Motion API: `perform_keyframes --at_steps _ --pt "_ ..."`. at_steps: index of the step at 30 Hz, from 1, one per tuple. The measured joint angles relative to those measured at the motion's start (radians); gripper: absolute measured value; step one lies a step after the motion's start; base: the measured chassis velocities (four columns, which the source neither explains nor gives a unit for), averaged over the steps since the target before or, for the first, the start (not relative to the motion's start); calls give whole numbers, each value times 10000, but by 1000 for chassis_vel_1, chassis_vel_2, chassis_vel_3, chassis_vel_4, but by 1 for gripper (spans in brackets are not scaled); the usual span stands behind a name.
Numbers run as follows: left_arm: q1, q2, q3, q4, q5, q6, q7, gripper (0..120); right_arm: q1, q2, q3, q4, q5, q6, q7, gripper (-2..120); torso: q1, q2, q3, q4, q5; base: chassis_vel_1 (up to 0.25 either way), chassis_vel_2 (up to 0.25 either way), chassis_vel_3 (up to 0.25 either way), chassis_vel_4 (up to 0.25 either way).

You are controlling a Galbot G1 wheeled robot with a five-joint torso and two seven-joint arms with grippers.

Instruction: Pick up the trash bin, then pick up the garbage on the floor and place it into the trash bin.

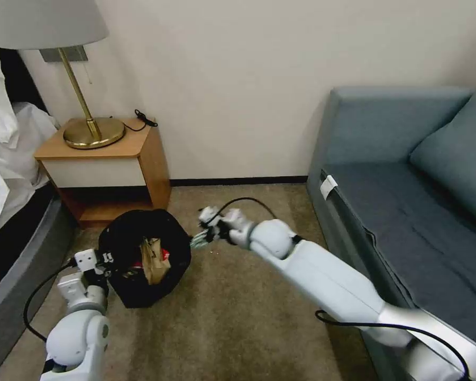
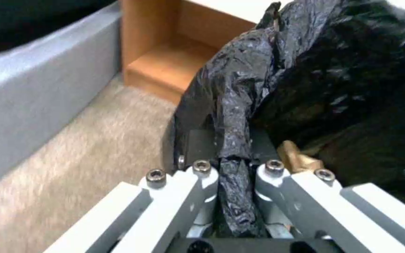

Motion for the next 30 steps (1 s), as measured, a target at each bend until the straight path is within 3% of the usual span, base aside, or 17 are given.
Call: perform_keyframes --at_steps 3,10,14,23,30 --pt "51 35 -226 167 -1255 5 -331 4 -351 -199 874 106 157 41 -35 100 -1 0 0 5 0 0 0 0 0" --pt "-27 61 -272 563 -2430 -108 -578 4 -493 -556 1355 143 181 103 -109 100 -1 0 0 2 -3 0 0 0 0" --pt "-90 60 -244 888 -2522 -218 -631 8 -686 -494 1529 229 166 103 -108 100 0 0 0 2 -2 0 0 0 0" --pt "-32 315 -302 1063 -2370 -261 -751 42 -1190 -315 1822 436 -22 67 -61 100 -1 0 0 3 -2 0 0 0 0" --pt "62 346 -321 817 -1600 -399 -755 64 -1492 -335 2164 580 -83 51 -44 100 -1 0 0 3 -3 0 0 0 0"
